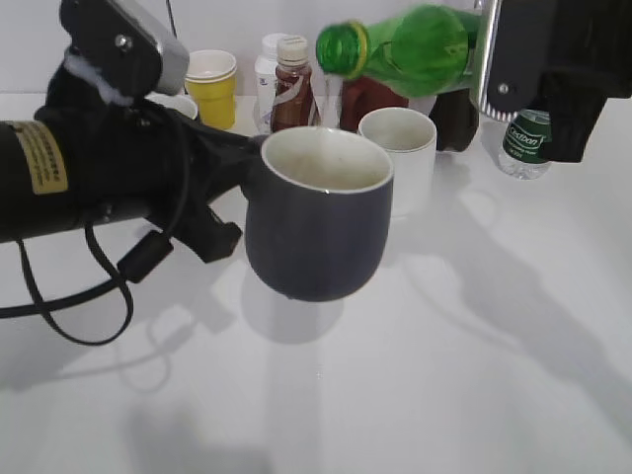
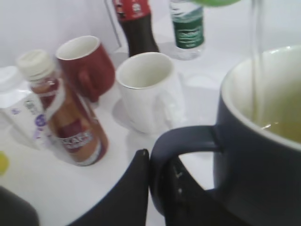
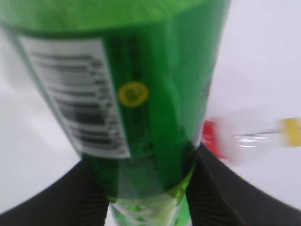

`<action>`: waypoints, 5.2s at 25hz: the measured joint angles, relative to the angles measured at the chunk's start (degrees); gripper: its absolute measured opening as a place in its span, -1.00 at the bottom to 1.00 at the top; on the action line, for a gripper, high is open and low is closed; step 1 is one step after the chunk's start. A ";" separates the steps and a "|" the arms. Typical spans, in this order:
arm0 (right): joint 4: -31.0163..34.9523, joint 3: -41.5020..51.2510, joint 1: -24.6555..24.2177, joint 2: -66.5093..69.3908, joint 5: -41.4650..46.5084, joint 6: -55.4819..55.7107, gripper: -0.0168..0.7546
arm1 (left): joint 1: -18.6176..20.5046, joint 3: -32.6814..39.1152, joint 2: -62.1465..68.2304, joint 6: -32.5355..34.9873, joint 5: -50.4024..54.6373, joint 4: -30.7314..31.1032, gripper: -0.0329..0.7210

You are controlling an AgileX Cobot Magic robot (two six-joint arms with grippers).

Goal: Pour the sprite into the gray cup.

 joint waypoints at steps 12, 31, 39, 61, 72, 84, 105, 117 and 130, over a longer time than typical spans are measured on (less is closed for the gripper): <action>47.96 6.20 2.59 -0.83 -10.38 4.23 -0.10 | 8.52 0.00 -0.16 0.11 -5.03 -1.81 -0.78; 46.61 20.04 -3.16 -4.09 -23.64 27.44 -0.10 | 21.40 21.82 3.93 17.21 -43.27 -34.58 -0.78; 45.95 20.04 -3.46 -4.09 -23.89 27.65 -0.10 | 25.61 21.82 13.28 17.21 -47.57 -31.62 -0.78; 45.79 20.19 -3.46 -3.21 -23.97 27.82 -0.10 | 25.72 21.20 24.23 13.26 -52.04 -27.78 -0.24; 46.32 20.41 -4.99 -1.81 -28.53 27.82 -0.10 | 25.72 23.62 10.77 13.18 -43.64 -27.67 -0.22; 49.41 27.02 -9.30 11.36 -46.40 30.01 -0.10 | 25.72 23.93 -5.79 13.08 -29.22 -21.22 -0.21; 43.68 26.91 -9.30 17.66 -53.52 31.24 0.60 | 25.72 23.93 -8.80 13.08 -26.40 -18.59 -0.21; 43.68 26.79 -9.30 2.61 -50.48 28.96 0.62 | 25.72 18.27 -17.12 13.08 -8.72 -18.20 -0.21; 43.43 16.80 -9.30 -35.04 -6.03 24.18 0.62 | 25.72 5.98 -36.89 13.08 16.99 -16.25 -0.21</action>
